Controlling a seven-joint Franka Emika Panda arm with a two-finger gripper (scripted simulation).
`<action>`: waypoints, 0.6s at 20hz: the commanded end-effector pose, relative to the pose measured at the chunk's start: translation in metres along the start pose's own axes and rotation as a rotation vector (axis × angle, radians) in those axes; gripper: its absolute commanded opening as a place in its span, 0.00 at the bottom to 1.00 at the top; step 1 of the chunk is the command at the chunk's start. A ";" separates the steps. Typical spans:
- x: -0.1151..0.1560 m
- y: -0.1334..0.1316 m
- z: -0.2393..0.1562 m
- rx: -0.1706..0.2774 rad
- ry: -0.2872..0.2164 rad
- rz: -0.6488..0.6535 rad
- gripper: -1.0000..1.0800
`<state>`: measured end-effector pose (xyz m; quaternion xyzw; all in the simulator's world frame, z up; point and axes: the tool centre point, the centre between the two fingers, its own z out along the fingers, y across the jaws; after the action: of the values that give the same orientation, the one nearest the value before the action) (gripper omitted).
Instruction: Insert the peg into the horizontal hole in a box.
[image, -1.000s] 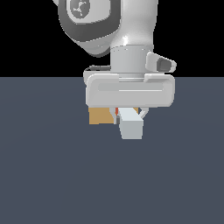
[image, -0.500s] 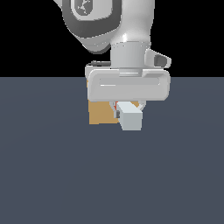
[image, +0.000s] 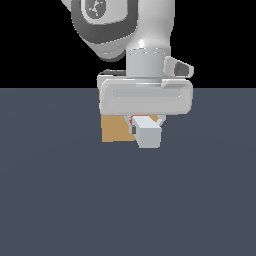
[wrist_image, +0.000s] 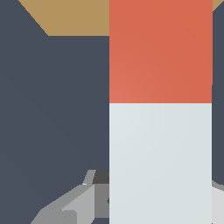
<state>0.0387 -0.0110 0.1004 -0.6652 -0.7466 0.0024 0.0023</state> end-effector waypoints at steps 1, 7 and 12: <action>0.010 0.001 -0.003 -0.005 0.000 -0.002 0.00; 0.055 0.000 -0.003 -0.006 0.000 -0.002 0.00; 0.092 0.000 -0.004 -0.008 0.000 -0.002 0.00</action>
<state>0.0286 0.0703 0.1021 -0.6642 -0.7476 0.0013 0.0012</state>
